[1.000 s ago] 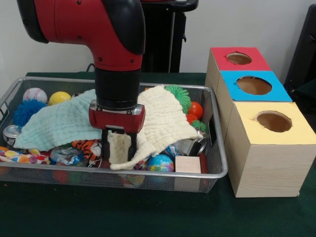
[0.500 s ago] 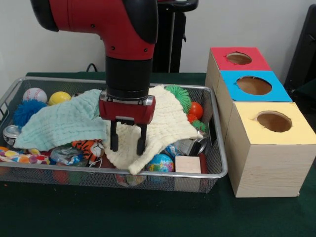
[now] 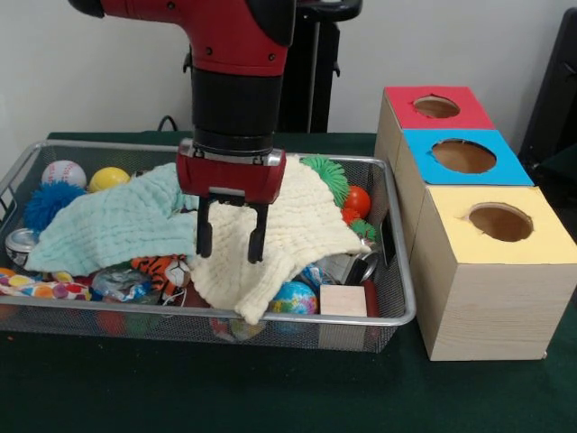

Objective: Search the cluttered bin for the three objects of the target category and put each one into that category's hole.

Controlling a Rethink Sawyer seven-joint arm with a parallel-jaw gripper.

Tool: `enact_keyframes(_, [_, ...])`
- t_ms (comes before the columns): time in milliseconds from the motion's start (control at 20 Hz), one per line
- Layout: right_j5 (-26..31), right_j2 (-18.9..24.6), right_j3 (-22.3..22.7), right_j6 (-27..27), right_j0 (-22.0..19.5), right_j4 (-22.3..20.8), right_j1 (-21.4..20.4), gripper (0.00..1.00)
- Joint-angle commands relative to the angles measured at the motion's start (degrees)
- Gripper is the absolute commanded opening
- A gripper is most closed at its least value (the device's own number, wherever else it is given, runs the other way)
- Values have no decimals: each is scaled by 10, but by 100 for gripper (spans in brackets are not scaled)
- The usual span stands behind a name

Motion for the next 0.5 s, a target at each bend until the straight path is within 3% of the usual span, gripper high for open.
enact_keyframes(50, [-7, -22, -14, 19, -24, -28, 65, 100])
enact_keyframes(500, [-54, -43, 3, 46, -26, -28, 99, 100])
